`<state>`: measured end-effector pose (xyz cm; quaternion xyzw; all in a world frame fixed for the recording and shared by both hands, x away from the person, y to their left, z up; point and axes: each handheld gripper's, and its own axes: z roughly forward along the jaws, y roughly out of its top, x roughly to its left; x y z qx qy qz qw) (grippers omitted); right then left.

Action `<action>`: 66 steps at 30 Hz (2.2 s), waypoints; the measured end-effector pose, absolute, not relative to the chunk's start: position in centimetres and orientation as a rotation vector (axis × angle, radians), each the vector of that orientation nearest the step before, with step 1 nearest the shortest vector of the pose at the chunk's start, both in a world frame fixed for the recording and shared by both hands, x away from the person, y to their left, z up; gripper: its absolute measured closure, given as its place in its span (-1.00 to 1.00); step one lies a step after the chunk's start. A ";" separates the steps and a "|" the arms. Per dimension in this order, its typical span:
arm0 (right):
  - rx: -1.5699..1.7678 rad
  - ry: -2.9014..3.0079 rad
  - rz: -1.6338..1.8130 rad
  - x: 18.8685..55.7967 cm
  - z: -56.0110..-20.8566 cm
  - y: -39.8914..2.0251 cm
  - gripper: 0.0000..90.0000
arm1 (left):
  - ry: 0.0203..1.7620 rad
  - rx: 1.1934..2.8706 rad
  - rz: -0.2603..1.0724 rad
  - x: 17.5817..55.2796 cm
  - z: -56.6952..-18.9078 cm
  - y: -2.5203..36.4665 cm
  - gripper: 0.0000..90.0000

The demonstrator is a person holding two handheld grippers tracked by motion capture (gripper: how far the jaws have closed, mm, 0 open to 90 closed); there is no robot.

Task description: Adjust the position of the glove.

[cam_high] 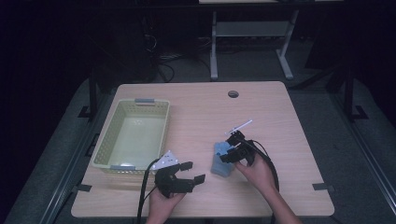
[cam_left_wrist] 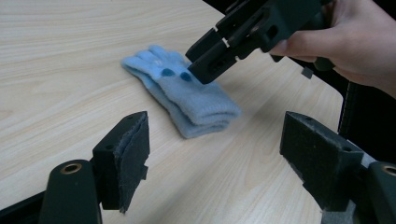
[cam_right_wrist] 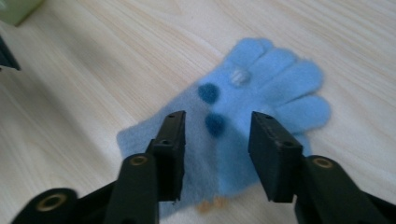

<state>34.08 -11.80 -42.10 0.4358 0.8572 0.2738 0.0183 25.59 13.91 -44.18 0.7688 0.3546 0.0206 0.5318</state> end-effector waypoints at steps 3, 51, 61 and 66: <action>1.406 2.649 0.899 33.8 -42.2 -12.7 0.05 | 0.856 1.837 0.037 26.0 -44.0 13.6 -0.44; 1.885 2.479 1.365 31.0 -46.9 -16.2 0.14 | 1.184 1.854 -0.372 32.3 -47.6 8.9 0.11; 1.932 2.427 1.425 31.1 -47.4 -16.1 0.25 | 1.197 1.835 -0.421 32.4 -47.9 9.1 0.24; 1.957 2.392 1.475 31.2 -47.8 -16.0 0.35 | 1.190 1.831 -0.446 32.4 -48.0 9.0 0.30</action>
